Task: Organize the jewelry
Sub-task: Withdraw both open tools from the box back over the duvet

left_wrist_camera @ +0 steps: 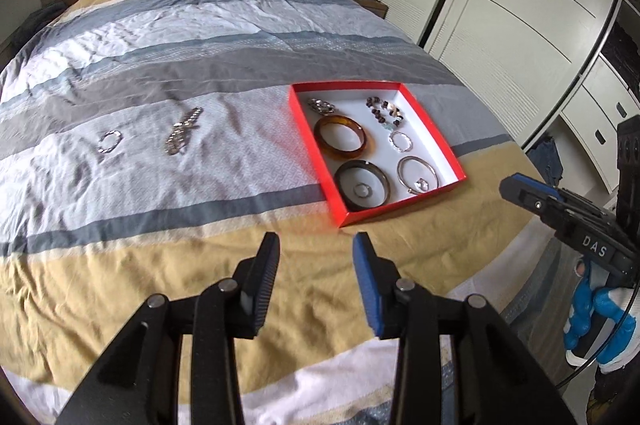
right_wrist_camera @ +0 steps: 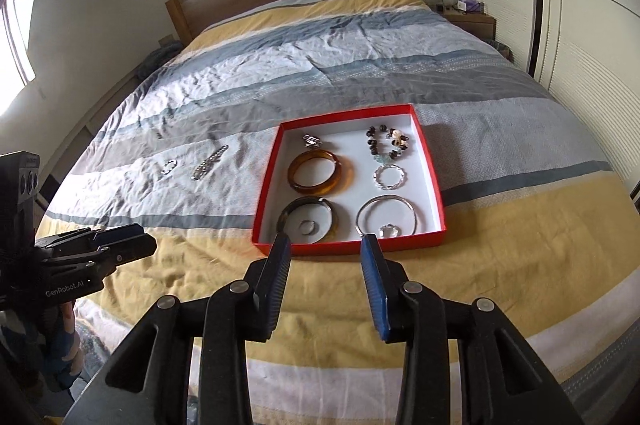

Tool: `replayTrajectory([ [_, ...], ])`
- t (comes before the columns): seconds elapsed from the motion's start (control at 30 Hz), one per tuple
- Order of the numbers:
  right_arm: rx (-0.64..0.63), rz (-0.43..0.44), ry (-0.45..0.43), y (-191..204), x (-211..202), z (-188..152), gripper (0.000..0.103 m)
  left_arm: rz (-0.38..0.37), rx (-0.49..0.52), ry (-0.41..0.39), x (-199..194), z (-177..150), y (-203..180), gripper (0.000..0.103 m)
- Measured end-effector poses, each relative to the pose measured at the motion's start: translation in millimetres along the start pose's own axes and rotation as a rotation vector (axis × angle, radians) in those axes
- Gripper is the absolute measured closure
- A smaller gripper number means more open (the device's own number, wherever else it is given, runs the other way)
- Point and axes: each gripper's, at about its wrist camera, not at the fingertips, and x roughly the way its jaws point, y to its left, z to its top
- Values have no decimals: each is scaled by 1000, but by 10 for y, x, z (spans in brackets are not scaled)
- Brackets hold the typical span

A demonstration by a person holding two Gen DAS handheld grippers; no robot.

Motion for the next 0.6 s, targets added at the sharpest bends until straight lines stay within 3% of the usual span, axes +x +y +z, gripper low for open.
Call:
replayTrajectory([
  [0.23,-43,66,-18,459,-258,-189,66,45,-95,-49,-550,-460,368,67],
  [0.6,-127,141,29,1135,-99,-349,66,243,-197,-66,-959,-991,1096,67],
])
